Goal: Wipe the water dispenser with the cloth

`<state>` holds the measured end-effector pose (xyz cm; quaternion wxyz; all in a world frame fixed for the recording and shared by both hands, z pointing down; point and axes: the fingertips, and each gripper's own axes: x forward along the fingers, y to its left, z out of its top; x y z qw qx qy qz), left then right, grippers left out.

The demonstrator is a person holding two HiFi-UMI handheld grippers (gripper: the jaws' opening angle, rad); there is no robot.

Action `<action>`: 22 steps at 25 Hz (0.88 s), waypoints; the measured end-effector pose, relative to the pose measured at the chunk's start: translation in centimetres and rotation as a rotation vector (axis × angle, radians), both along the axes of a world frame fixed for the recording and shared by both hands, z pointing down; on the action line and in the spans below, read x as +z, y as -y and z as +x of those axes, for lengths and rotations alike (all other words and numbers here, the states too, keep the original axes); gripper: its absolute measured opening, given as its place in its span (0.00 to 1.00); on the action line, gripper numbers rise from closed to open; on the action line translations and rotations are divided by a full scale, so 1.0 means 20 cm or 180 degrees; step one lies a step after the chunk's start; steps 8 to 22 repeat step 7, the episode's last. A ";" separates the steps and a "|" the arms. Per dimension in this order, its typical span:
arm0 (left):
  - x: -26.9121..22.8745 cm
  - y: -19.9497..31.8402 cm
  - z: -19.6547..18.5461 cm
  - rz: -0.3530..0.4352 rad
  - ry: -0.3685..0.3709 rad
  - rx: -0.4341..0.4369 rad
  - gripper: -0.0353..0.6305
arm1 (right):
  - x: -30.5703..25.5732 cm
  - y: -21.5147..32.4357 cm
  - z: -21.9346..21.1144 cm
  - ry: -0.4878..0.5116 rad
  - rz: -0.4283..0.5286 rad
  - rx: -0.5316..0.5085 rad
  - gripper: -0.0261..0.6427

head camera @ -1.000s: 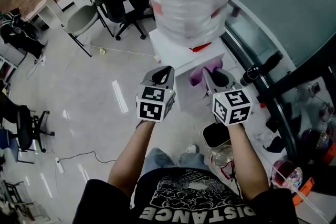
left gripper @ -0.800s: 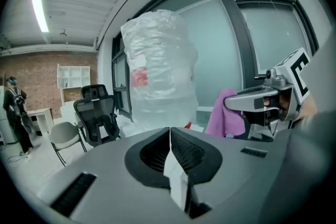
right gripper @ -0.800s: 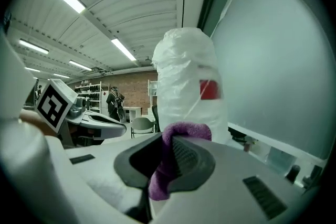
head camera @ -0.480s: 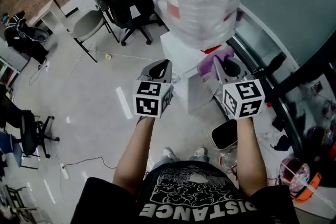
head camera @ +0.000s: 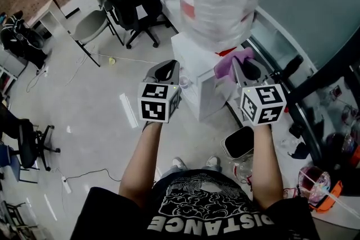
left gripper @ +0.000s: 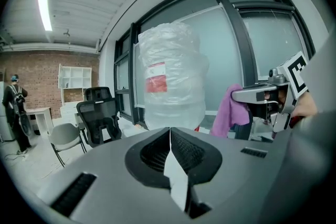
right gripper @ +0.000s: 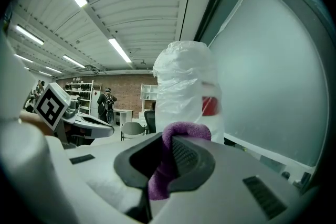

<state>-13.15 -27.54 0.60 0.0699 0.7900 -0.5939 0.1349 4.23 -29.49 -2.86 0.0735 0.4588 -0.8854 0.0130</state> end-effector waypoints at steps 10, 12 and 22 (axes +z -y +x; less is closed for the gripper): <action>0.01 -0.02 0.04 -0.0001 0.0007 0.0050 0.09 | -0.02 -0.03 0.00 0.0007 0.0026 -0.0025 0.09; 0.01 -0.02 0.04 -0.0001 0.0007 0.0050 0.09 | -0.02 -0.03 0.00 0.0007 0.0026 -0.0025 0.09; 0.01 -0.02 0.04 -0.0001 0.0007 0.0050 0.09 | -0.02 -0.03 0.00 0.0007 0.0026 -0.0025 0.09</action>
